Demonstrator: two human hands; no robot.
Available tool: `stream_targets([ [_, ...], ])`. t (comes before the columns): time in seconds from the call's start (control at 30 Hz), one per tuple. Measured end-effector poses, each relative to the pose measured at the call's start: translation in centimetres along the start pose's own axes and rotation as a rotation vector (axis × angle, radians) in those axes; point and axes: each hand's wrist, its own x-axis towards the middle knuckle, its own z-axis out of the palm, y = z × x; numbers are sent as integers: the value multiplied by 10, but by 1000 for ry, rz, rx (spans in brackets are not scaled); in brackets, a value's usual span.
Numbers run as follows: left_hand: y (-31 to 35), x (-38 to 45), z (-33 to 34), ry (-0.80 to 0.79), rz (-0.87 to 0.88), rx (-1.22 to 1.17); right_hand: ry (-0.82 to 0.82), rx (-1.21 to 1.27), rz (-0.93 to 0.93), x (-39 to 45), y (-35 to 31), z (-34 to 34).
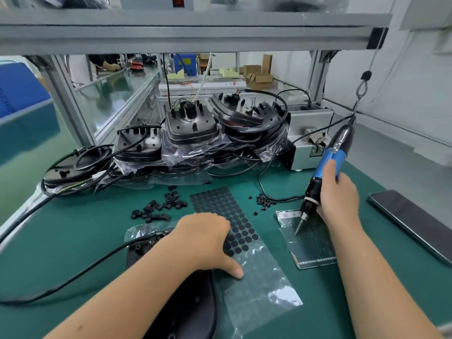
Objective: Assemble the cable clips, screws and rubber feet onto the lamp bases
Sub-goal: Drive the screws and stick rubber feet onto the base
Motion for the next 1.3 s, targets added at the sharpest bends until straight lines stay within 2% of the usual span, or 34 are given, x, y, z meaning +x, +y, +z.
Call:
stream_targets([
  [0.07,-2,1,-1,40,-10,-41,230,-260,-109,-4,-2,-1],
  [0.1,-3,2,-2,62,-7,-55,341,-294,-188,-9,-6,-3],
  [0.13,-4,2,-2,82,-2,-68,404,-273,-324,-17,-11,-3],
  [0.17,-5,2,-2,100,0,-80,371,-232,-486,-24,-15,-2],
  [0.2,-6,1,-2,112,-4,-90,220,-193,-642,-32,-19,-2],
  [0.23,-7,1,-2,127,-5,-93,-32,-188,-754,-40,-23,0],
  [0.3,-7,1,-2,175,0,-90,-618,-332,-816,-57,-24,8],
  [0.33,-8,1,-2,202,5,-98,-804,-463,-832,-61,-22,15],
  [0.4,-9,1,-2,254,5,-135,-916,-657,-864,-64,-15,29],
  [0.47,-11,2,0,294,-4,-184,-920,-672,-823,-65,-12,37],
  [0.67,-24,7,4,414,-13,-476,-809,-455,-755,-71,-7,35],
  [0.8,-26,9,8,472,-5,-493,-766,-358,-753,-77,-4,30],
  [0.9,-24,7,9,459,7,-499,-709,-337,-837,-79,-5,27],
  [1.07,-23,5,8,435,6,-484,-563,-452,-994,-81,-7,28],
  [1.3,-21,2,9,431,27,-465,-488,-493,-1064,-83,-8,27],
])
